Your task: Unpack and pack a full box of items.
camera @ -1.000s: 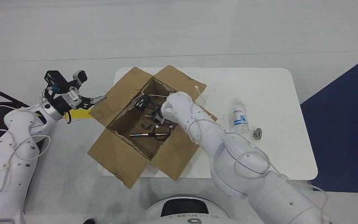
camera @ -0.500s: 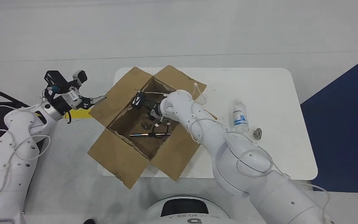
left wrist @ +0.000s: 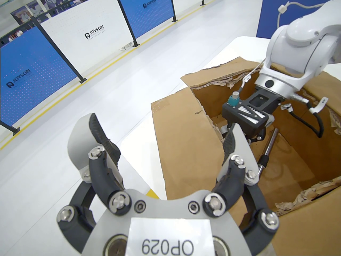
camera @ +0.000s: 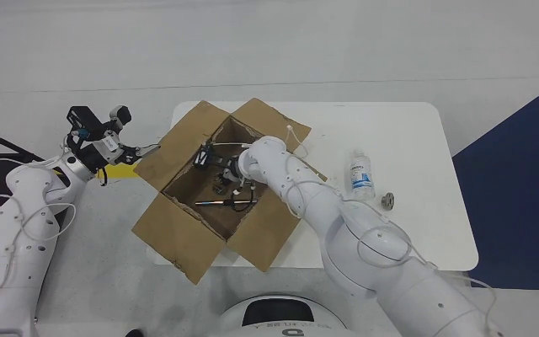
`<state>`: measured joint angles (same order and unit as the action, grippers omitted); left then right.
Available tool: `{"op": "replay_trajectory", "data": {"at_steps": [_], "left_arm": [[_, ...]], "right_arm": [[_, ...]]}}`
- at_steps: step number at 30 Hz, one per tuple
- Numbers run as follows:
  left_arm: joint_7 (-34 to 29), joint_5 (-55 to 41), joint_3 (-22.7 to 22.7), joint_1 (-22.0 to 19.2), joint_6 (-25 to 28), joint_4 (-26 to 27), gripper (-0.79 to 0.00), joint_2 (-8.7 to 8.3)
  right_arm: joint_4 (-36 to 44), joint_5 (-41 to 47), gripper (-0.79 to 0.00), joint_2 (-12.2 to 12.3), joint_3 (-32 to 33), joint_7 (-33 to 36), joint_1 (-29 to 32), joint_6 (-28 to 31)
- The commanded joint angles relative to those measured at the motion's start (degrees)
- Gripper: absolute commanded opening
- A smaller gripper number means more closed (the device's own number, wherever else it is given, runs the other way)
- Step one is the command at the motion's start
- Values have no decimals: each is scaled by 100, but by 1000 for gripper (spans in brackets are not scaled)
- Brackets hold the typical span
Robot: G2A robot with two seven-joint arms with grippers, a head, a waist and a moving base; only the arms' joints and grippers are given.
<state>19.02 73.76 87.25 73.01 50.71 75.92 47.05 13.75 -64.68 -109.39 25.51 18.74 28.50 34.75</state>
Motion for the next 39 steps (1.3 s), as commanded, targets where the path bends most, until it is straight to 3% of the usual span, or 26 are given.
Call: {"op": "replay_trajectory", "data": {"at_steps": [1,12,27,32,38,39], "left_arm": [[0,0,0,0,0,0,0,0],[0,0,0,0,0,0,0,0],[0,0,0,0,0,0,0,0],[0,0,0,0,0,0,0,0],[0,0,0,0,0,0,0,0],[0,0,0,0,0,0,0,0]], "right_arm": [[13,-10,-397,-16,-6,44,8,96],[-50,-38,-400,-110,-46,263,109,632],[-330,161,-431,-276,39,770,132,296],[-391,197,-505,-293,73,747,115,153],[-431,233,-785,-290,115,634,97,118],[-437,239,-785,-287,122,612,92,116]]}}
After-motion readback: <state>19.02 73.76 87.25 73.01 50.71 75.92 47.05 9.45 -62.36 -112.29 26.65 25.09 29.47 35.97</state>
